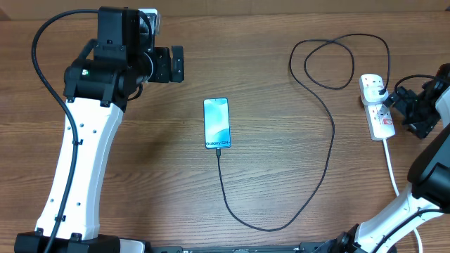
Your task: Plug charger to phone and switch on socket
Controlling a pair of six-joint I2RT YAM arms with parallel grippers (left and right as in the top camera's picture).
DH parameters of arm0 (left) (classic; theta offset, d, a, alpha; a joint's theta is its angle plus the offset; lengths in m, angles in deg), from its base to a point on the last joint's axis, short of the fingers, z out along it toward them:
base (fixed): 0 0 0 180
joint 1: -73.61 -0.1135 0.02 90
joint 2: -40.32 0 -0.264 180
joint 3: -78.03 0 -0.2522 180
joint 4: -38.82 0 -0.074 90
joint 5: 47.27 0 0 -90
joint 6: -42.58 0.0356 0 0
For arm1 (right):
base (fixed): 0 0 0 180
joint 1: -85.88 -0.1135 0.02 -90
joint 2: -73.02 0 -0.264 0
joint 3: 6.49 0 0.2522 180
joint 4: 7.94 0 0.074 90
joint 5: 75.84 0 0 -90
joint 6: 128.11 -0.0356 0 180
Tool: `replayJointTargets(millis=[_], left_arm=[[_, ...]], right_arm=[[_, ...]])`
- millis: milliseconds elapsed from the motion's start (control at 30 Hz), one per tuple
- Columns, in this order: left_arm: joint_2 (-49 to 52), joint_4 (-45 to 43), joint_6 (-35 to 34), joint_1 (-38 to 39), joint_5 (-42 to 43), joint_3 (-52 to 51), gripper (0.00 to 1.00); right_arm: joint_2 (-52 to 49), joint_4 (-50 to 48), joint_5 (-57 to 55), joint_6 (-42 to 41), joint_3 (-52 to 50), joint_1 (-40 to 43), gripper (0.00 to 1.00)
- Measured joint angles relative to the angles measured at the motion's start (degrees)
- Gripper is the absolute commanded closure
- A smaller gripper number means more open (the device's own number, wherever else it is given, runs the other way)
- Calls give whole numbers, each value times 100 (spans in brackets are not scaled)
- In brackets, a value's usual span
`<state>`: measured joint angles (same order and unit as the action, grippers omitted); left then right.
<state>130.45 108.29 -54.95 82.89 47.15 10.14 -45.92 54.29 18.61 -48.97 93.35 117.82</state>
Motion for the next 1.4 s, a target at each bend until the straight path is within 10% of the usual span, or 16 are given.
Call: replayJointTargets(millis=[1400], left_arm=[[0,0,2,0,0,0,0]], right_arm=[[-4,-44,-345,-374,68,-7,0]])
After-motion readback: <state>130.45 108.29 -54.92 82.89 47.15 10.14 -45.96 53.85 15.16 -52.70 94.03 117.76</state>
